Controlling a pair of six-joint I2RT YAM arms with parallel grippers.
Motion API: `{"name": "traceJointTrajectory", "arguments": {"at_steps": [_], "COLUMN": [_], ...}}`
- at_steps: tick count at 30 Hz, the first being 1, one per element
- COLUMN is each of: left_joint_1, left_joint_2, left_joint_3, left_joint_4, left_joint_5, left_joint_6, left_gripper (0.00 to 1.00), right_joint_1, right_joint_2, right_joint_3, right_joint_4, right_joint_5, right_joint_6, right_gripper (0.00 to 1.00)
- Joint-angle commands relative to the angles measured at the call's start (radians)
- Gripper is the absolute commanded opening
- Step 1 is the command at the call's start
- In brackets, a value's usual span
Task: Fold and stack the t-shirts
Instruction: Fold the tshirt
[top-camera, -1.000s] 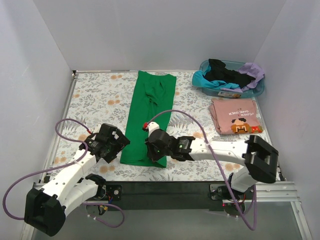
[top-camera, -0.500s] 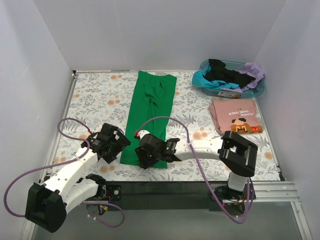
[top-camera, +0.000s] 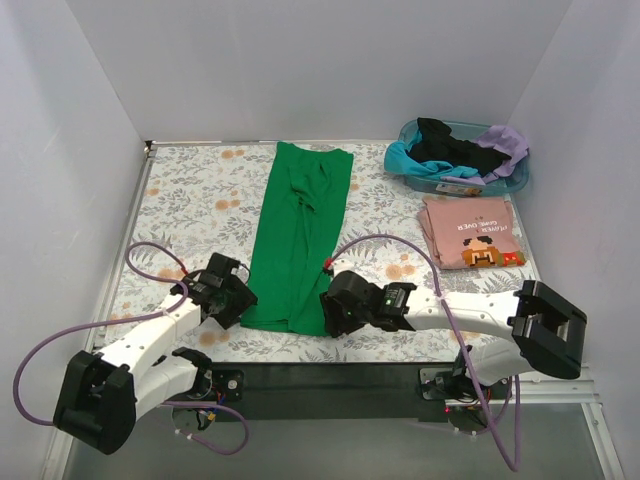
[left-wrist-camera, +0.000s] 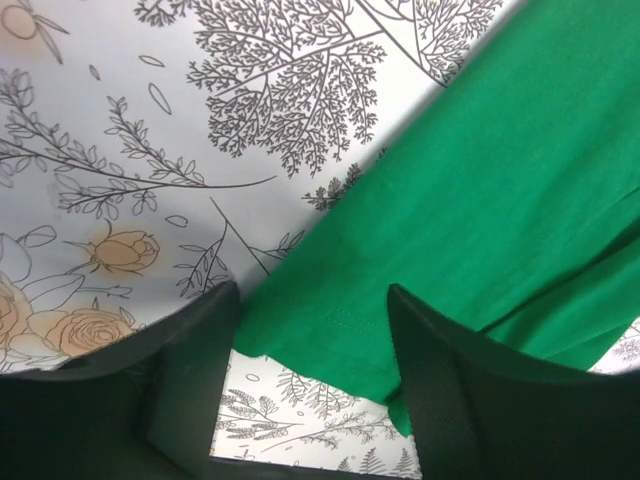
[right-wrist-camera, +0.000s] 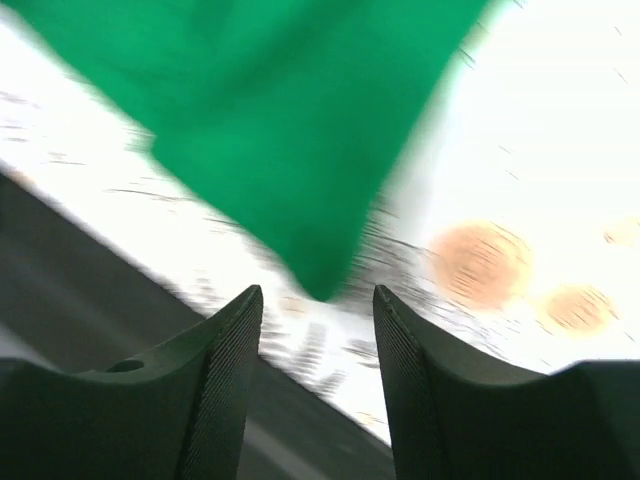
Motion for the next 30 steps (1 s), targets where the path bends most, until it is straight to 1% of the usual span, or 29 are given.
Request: {"name": "traceJointTrajectory", "arguments": {"at_steps": [1, 4, 5, 6, 8, 9, 11, 12, 13, 15, 20, 22, 24, 27, 30], "left_joint_1": [-0.004, -0.004, -0.005, -0.004, -0.004, -0.004, -0.004, -0.004, -0.004, -0.005, -0.017, -0.026, -0.034, -0.042, -0.051], "left_joint_2": [0.031, 0.048, 0.057, 0.062, 0.062, 0.054, 0.042, 0.025, 0.013, -0.013, -0.139, -0.174, -0.224, -0.277, -0.308], "left_joint_3": [-0.059, -0.079, -0.082, -0.084, -0.093, -0.096, -0.107, -0.107, -0.108, -0.116, -0.153, -0.171, -0.196, -0.213, -0.22], "left_joint_4": [0.075, 0.09, 0.092, 0.093, 0.089, 0.087, 0.083, 0.078, 0.072, 0.055, 0.017, 0.012, 0.004, -0.016, -0.011], "left_joint_5": [0.052, 0.062, 0.057, 0.059, 0.062, 0.065, 0.065, 0.062, 0.06, 0.072, 0.109, 0.169, 0.184, 0.218, 0.246], "left_joint_6": [-0.004, -0.001, -0.001, -0.001, 0.002, -0.005, -0.005, -0.01, -0.013, -0.028, -0.071, -0.09, -0.105, -0.12, -0.119], "left_gripper": [0.51, 0.37, 0.25, 0.19, 0.04, 0.0, 0.0, 0.0, 0.0, 0.0, 0.0, 0.0, 0.0, 0.0, 0.0], "right_joint_1": [-0.014, -0.014, -0.015, -0.014, -0.014, -0.015, -0.015, -0.014, -0.014, -0.014, 0.023, 0.043, 0.049, 0.061, 0.066], "right_joint_2": [0.009, 0.056, 0.069, 0.079, 0.099, 0.103, 0.095, 0.087, 0.078, 0.029, -0.178, -0.265, -0.305, -0.339, -0.336], "right_joint_3": [-0.033, -0.034, -0.036, -0.037, -0.05, -0.057, -0.089, -0.1, -0.111, -0.154, -0.272, -0.344, -0.387, -0.449, -0.429], "right_joint_4": [-0.026, 0.003, 0.012, 0.029, 0.046, 0.066, 0.083, 0.088, 0.088, 0.088, 0.086, 0.084, 0.086, 0.121, 0.132], "right_joint_5": [0.028, 0.006, 0.001, -0.009, -0.026, -0.046, -0.054, -0.054, -0.054, -0.06, -0.103, -0.111, -0.094, -0.068, -0.063], "right_joint_6": [0.044, 0.053, 0.057, 0.067, 0.074, 0.083, 0.097, 0.103, 0.12, 0.136, 0.237, 0.278, 0.348, 0.41, 0.392], "right_gripper": [0.54, 0.51, 0.49, 0.44, 0.4, 0.31, 0.19, 0.04, 0.01, 0.01, 0.01, 0.01, 0.01, 0.01, 0.01]}}
